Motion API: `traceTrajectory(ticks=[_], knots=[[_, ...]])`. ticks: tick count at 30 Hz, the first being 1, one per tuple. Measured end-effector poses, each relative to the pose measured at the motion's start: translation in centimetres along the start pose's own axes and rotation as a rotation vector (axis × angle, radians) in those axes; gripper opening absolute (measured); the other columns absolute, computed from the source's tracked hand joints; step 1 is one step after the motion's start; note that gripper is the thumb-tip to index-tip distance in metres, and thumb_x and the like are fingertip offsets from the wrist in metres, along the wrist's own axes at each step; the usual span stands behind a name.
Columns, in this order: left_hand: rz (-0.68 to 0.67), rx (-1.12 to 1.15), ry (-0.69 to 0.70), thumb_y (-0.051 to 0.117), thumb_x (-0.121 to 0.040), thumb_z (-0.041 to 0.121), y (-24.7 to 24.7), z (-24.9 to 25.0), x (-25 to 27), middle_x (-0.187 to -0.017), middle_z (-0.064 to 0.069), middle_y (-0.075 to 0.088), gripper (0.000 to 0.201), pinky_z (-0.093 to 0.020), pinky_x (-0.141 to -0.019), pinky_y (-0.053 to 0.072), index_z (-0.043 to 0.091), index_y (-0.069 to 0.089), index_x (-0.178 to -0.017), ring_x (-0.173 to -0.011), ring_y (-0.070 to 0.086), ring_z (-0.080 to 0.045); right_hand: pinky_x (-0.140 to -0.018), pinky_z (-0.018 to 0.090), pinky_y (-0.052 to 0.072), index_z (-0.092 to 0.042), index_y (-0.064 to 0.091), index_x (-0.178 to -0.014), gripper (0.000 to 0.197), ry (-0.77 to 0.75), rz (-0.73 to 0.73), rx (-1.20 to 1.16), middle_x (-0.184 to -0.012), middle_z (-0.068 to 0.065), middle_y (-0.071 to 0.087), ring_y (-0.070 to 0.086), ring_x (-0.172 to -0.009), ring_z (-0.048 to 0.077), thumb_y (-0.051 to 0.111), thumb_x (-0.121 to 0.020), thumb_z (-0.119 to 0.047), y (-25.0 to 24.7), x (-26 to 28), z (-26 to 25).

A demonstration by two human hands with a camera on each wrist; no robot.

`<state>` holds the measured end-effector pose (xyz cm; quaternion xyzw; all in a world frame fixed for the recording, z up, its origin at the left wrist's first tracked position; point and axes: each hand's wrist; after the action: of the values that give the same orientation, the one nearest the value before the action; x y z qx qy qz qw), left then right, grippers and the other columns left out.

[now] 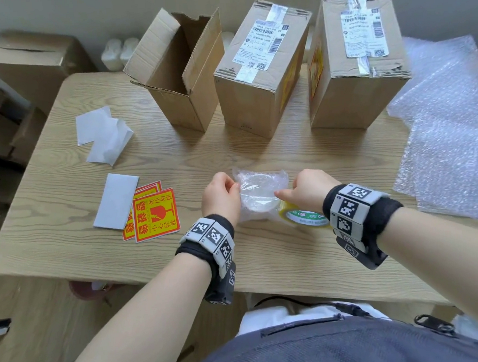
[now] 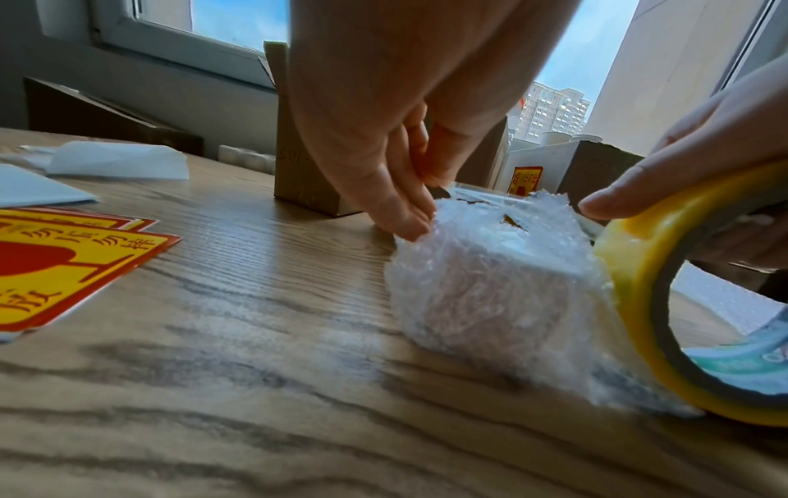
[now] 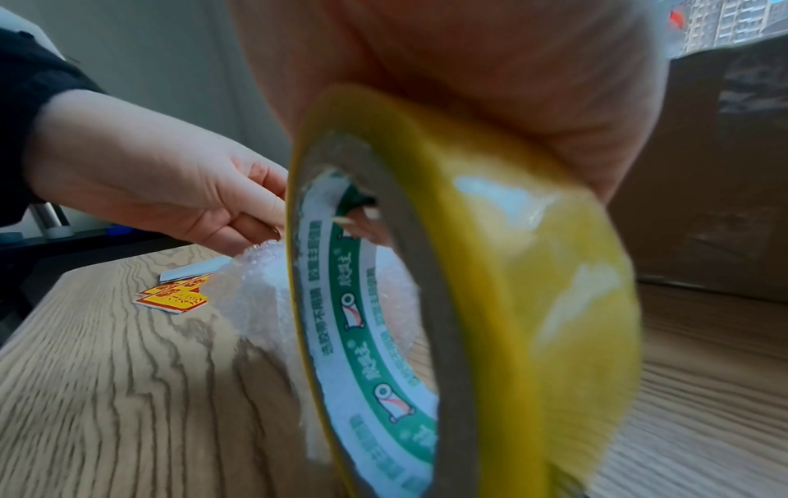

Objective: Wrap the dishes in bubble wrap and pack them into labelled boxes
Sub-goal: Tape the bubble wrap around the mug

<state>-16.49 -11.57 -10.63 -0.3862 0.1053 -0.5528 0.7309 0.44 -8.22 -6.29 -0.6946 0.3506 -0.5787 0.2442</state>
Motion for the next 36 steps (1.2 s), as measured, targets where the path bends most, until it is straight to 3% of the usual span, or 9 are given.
traceTrajectory(ticks=[7, 11, 13, 16, 22, 26, 31, 33, 36], knots=[[0.026, 0.041, -0.055, 0.061, -0.088, 0.020, 0.3, -0.5, 0.0, -0.076, -0.003, 0.066, 0.017, -0.029, -0.065, 0.048, 0.018, 0.053, -0.074, -0.074, 0.065, -0.022, -0.047, 0.025, 0.032, -0.012, 0.048, -0.060, 0.051, -0.006, -0.018, 0.015, -0.059, 0.000, 0.048, 0.047, -0.054, 0.015, 0.049, -0.089, -0.054, 0.0, -0.6, -0.3], [0.052, 0.100, -0.109, 0.067, -0.085, 0.021, 0.5, -0.7, -0.4, -0.077, 0.005, 0.058, 0.016, -0.023, -0.059, 0.044, 0.016, 0.051, -0.087, -0.070, 0.058, -0.014, -0.047, 0.025, 0.031, -0.013, 0.046, -0.060, 0.050, 0.000, -0.019, 0.028, -0.060, 0.000, 0.048, 0.047, -0.054, 0.015, 0.049, -0.089, -0.053, -0.2, -0.9, -0.4], [0.062, -0.002, -0.070, 0.067, -0.085, 0.026, 0.4, -0.8, -0.4, -0.089, 0.003, 0.054, 0.017, -0.023, -0.060, 0.036, 0.017, 0.053, -0.087, -0.073, 0.052, -0.012, -0.047, 0.025, 0.031, -0.013, 0.046, -0.059, 0.049, 0.001, -0.016, 0.020, -0.059, 0.000, 0.048, 0.047, -0.054, 0.016, 0.050, -0.088, -0.053, -0.1, -1.0, -0.5], [0.058, -0.197, 0.036, 0.061, -0.088, 0.031, 0.1, -0.8, 0.1, -0.090, 0.001, 0.054, 0.013, -0.027, -0.064, 0.038, 0.020, 0.057, -0.081, -0.079, 0.054, -0.019, -0.048, 0.025, 0.033, -0.013, 0.048, -0.060, 0.047, 0.004, -0.013, 0.008, -0.059, 0.000, 0.049, 0.048, -0.054, 0.016, 0.051, -0.087, -0.052, 0.2, -1.2, -0.5], [-0.020, -0.363, 0.229, 0.050, -0.095, 0.033, -0.6, -1.7, 1.8, -0.104, -0.001, 0.064, 0.024, -0.034, -0.080, 0.045, 0.020, 0.066, -0.107, -0.101, 0.056, -0.023, -0.048, 0.025, 0.033, -0.014, 0.049, -0.063, 0.046, 0.005, -0.010, -0.006, -0.062, -0.001, 0.051, 0.049, -0.055, 0.016, 0.051, -0.087, -0.052, 0.3, -1.3, -0.4], [-0.119, -0.503, 0.149, 0.045, -0.093, 0.052, 0.7, -0.3, 2.7, -0.105, -0.008, 0.061, 0.048, -0.037, -0.077, 0.044, 0.013, 0.054, -0.120, -0.100, 0.056, -0.027, -0.049, 0.025, 0.034, -0.014, 0.052, -0.064, 0.046, -0.012, -0.013, 0.008, -0.064, 0.000, 0.054, 0.052, -0.058, 0.016, 0.050, -0.087, -0.053, 0.3, -1.0, -0.7], [-0.170, -0.581, 0.095, 0.042, -0.098, 0.043, 1.5, 0.4, 2.7, -0.117, -0.012, 0.057, 0.047, -0.039, -0.080, 0.043, 0.011, 0.041, -0.132, -0.109, 0.054, -0.031, -0.047, 0.024, 0.026, -0.016, 0.039, -0.054, 0.039, -0.047, -0.039, -0.141, -0.053, -0.001, 0.039, 0.038, -0.050, 0.019, 0.054, -0.082, -0.039, 0.0, -0.2, 0.3], [-0.169, -0.630, 0.119, 0.040, -0.098, 0.041, 1.3, 0.3, 2.7, -0.117, -0.011, 0.058, 0.044, -0.039, -0.079, 0.042, 0.012, 0.041, -0.131, -0.108, 0.055, -0.031, -0.047, 0.022, 0.031, -0.015, 0.050, -0.059, 0.030, -0.083, -0.109, -0.308, -0.053, -0.001, 0.047, 0.044, -0.050, 0.016, 0.057, -0.082, -0.034, -0.1, 0.5, 1.3], [-0.170, -0.607, 0.072, 0.032, -0.099, 0.045, 1.5, 0.8, 2.9, -0.120, -0.013, 0.057, 0.050, -0.038, -0.080, 0.042, 0.010, 0.039, -0.134, -0.110, 0.054, -0.032, -0.049, 0.017, 0.041, -0.012, 0.062, -0.085, 0.016, -0.118, -0.263, -0.496, -0.057, 0.003, 0.064, 0.057, -0.053, 0.015, 0.058, -0.086, -0.027, 0.1, 1.3, 2.5]])
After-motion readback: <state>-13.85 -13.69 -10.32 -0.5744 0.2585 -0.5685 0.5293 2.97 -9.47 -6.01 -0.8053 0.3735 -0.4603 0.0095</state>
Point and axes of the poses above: each hand's wrist, its own x-axis away from the middle knuckle, its own y-axis out of the palm, z = x × y
